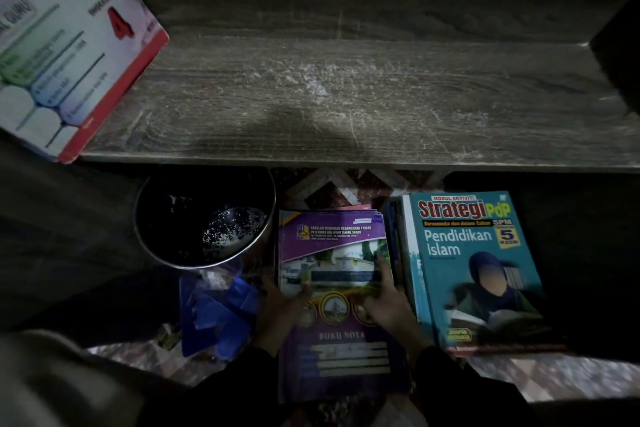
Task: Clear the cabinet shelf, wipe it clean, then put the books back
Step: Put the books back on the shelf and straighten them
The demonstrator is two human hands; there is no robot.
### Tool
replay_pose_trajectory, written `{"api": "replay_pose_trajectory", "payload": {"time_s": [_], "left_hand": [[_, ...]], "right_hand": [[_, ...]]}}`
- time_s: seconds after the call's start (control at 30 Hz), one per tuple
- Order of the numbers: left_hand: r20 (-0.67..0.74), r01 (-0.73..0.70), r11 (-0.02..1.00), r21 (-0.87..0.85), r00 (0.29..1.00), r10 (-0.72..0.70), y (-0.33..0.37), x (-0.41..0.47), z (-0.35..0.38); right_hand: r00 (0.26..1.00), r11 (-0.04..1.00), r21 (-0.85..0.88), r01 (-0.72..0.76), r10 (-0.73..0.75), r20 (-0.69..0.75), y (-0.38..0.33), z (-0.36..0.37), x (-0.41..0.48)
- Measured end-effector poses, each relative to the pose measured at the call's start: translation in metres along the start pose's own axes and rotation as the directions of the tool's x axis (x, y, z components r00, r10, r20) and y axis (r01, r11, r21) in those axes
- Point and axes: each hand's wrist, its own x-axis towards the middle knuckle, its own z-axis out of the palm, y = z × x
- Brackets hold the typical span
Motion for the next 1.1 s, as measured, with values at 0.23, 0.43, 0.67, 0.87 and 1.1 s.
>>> {"api": "replay_pose_trajectory", "payload": {"time_s": [0.23, 0.43, 0.67, 0.87, 1.1], "left_hand": [[0.217, -0.077, 0.985, -0.157, 0.97, 0.11, 0.031, 0.003, -0.026], [0.305, 0.032, 0.975, -0.221, 0.951, 0.038, 0.065, 0.005, -0.041], [0.34, 0.082, 0.969, -0.235, 0.941, 0.003, 0.075, -0.008, -0.042], [0.389, 0.116, 0.988, -0.103, 0.919, -0.067, 0.095, -0.043, -0.039], [0.462, -0.007, 0.999, -0.041, 0.887, 0.025, 0.151, -0.125, -0.07]], "right_hand": [[0.992, 0.999, 0.044, -0.007, 0.001, 0.129, -0.026, -0.02, -0.008], [0.97, 0.987, 0.159, -0.003, -0.036, 0.24, -0.034, -0.038, -0.016], [0.955, 0.975, 0.217, -0.052, -0.014, 0.295, -0.047, -0.055, -0.03], [0.913, 0.99, 0.062, -0.126, 0.092, 0.397, -0.077, -0.1, -0.061], [0.795, 0.98, -0.017, -0.196, 0.17, 0.582, -0.12, -0.149, -0.154]]}}
